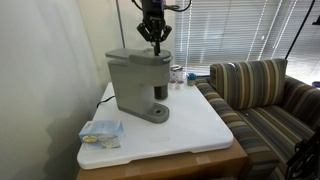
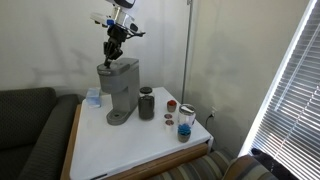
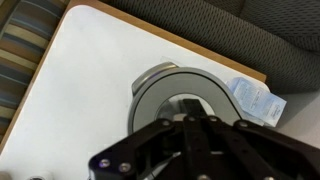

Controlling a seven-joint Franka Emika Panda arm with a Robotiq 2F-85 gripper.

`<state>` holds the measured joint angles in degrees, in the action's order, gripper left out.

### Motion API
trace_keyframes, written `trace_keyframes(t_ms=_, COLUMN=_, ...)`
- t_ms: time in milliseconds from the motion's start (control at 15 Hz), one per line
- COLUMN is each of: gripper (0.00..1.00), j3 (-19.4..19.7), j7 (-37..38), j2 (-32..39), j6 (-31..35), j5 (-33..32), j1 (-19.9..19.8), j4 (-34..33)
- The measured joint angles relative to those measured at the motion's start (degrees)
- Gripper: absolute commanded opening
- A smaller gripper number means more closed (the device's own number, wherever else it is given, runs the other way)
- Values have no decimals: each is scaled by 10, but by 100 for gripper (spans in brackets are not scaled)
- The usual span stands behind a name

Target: Close the coffee machine chamber

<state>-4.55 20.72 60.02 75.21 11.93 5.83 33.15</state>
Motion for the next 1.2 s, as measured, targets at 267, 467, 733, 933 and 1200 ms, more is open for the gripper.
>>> trace_keyframes(t_ms=267, gripper=0, j3=0, j7=19, j2=3, j6=-2, j5=-2, j1=3, j4=-8)
trace_keyframes(t_ms=467, gripper=0, j3=1, j7=44, j2=3, j6=-2, j5=-8, j1=7, j4=-11)
trace_keyframes(t_ms=733, gripper=0, j3=3, j7=80, j2=3, j6=-2, j5=-24, j1=15, j4=-15)
trace_keyframes(t_ms=933, gripper=0, j3=5, j7=104, j2=3, j6=-2, j5=-37, j1=22, j4=-19)
trace_keyframes(t_ms=1200, gripper=0, j3=5, j7=139, j2=3, j6=-2, j5=-54, j1=32, j4=-30)
